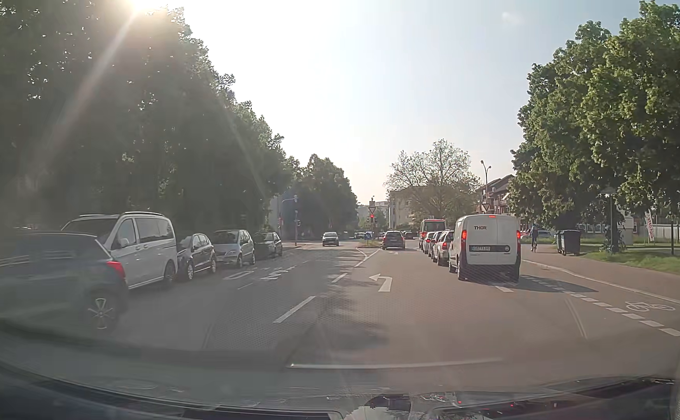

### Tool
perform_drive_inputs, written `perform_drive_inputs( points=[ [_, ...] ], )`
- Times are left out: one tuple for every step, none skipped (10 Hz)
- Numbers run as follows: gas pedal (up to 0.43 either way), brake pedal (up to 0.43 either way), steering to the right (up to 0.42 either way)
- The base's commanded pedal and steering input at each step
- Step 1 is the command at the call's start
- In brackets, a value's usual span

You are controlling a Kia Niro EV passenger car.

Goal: Follow the waypoints while adhering to traffic rules and regulations

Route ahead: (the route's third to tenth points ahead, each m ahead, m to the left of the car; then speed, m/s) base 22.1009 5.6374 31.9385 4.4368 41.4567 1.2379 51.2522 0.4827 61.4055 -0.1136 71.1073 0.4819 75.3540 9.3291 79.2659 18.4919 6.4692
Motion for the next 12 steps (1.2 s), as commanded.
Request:
perform_drive_inputs(
  points=[
    [0.0, 0.0, 0.007],
    [0.0, 0.0, 0.011],
    [0.0, 0.0, 0.014],
    [0.0, 0.0, 0.016],
    [0.0, 0.0, 0.016],
    [0.0, 0.0, 0.017],
    [0.0, 0.0, 0.017],
    [0.0, 0.0, 0.017],
    [0.0, 0.0, 0.017],
    [0.0, 0.0, 0.018],
    [0.0, 0.0, 0.021],
    [0.0, 0.0, 0.029]
  ],
)
